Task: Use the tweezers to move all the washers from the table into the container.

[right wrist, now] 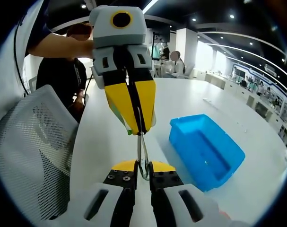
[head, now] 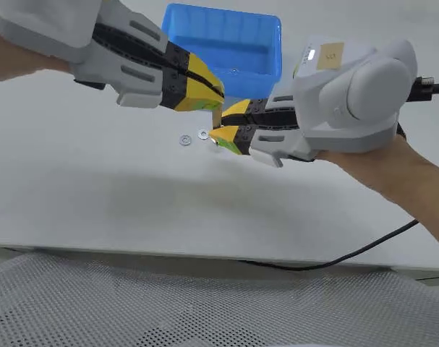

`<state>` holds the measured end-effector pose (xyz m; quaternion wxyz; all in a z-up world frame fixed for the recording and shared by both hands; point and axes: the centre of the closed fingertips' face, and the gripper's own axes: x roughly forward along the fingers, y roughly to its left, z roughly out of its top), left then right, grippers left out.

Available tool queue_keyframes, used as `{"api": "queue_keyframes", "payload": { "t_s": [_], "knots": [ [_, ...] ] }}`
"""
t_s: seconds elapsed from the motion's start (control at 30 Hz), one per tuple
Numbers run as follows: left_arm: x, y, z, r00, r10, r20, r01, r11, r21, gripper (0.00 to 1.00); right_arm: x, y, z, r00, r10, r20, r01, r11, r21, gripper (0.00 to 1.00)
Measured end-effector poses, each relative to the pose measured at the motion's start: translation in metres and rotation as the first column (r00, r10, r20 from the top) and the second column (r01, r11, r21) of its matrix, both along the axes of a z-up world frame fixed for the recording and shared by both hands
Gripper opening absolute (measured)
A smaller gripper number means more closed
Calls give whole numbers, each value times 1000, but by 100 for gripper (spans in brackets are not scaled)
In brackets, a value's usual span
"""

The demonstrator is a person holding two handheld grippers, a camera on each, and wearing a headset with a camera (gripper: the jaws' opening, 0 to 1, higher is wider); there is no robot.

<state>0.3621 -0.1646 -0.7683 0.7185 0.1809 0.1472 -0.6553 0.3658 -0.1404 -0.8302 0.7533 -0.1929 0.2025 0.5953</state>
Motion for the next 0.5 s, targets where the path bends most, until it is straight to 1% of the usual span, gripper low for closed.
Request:
{"api": "queue_keyframes", "payload": {
  "t_s": [0.1,0.3,0.5],
  "knots": [
    [2,0,6,1000,0,13,0,1000,-6,3,3,0,6,1000,-2,14,2,1000,1,11],
    [9,1,17,999,-7,43,7,1000,-2,3,12,2,17,999,-7,44,7,1000,6,10],
    [14,2,25,998,-14,62,14,1000,0,3,19,2,27,998,-15,66,14,1000,15,10]
  ]
}}
